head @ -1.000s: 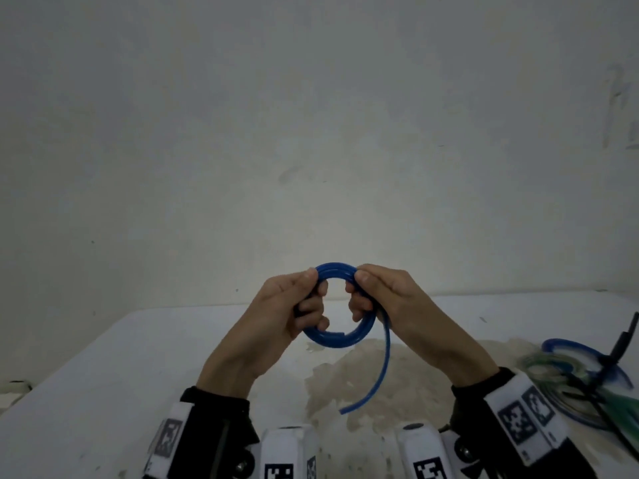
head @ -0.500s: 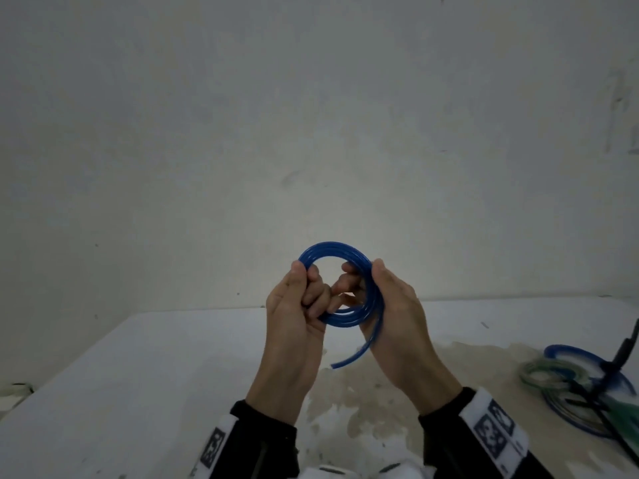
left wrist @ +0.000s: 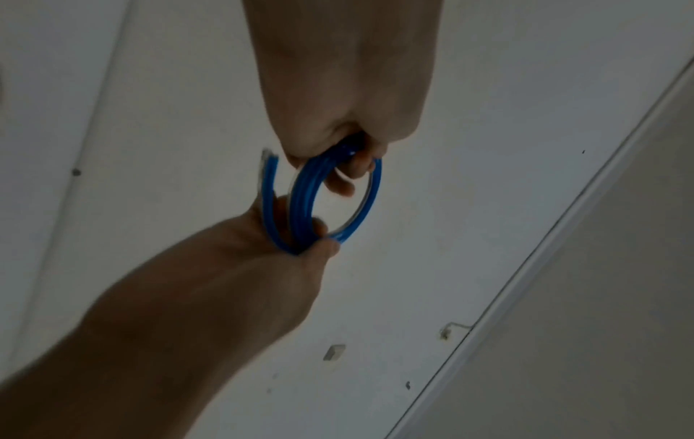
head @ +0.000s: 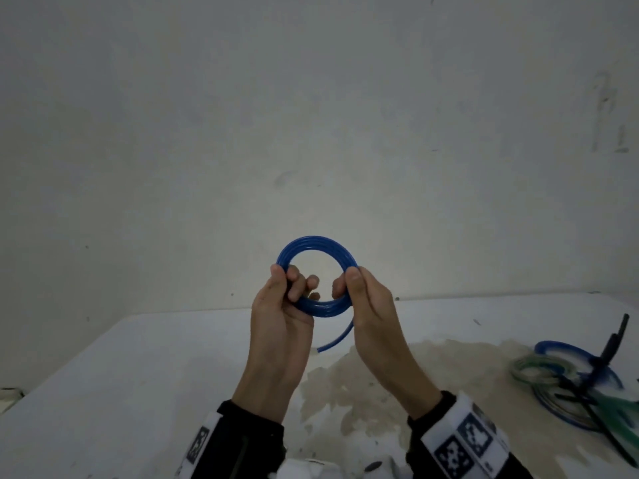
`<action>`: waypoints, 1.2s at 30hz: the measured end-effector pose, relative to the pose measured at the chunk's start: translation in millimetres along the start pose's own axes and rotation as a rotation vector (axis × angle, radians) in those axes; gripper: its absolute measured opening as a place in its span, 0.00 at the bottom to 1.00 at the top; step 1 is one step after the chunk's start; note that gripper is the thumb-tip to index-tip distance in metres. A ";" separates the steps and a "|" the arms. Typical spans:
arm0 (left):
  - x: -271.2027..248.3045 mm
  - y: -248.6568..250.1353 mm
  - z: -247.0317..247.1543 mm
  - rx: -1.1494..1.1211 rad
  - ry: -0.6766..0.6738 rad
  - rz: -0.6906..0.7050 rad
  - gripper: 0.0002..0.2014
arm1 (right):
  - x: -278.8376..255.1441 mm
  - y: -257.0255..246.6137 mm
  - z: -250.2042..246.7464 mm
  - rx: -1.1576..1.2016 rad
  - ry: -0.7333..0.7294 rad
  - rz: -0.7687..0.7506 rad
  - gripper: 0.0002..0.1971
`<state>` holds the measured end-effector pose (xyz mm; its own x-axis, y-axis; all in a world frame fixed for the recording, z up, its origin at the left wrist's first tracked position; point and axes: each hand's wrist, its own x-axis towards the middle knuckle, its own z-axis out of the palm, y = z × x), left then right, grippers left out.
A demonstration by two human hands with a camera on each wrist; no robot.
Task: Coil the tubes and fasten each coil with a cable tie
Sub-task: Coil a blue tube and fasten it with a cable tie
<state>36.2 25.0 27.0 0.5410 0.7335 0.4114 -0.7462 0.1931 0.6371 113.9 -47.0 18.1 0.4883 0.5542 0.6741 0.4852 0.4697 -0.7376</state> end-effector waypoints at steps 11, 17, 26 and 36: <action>1.4 32.8 -13.9 0.499 -0.409 -0.368 0.18 | 18.2 -15.9 -56.0 -0.377 -0.572 0.085 0.19; -2.8 32.0 -2.5 0.569 -0.361 -0.234 0.15 | 15.8 -24.3 -51.0 -0.280 -0.524 0.078 0.19; -2.7 21.5 7.1 0.369 -0.124 -0.019 0.17 | 4.8 -16.7 -23.8 0.130 -0.028 0.159 0.16; -16.2 16.2 24.7 0.463 -0.028 0.158 0.16 | -17.9 -33.5 -25.2 0.219 0.105 0.110 0.16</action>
<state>25.0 0.2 46.7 0.4496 0.7118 0.5396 -0.5729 -0.2336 0.7856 107.2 -90.0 31.7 0.6075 0.5409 0.5817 0.2625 0.5544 -0.7898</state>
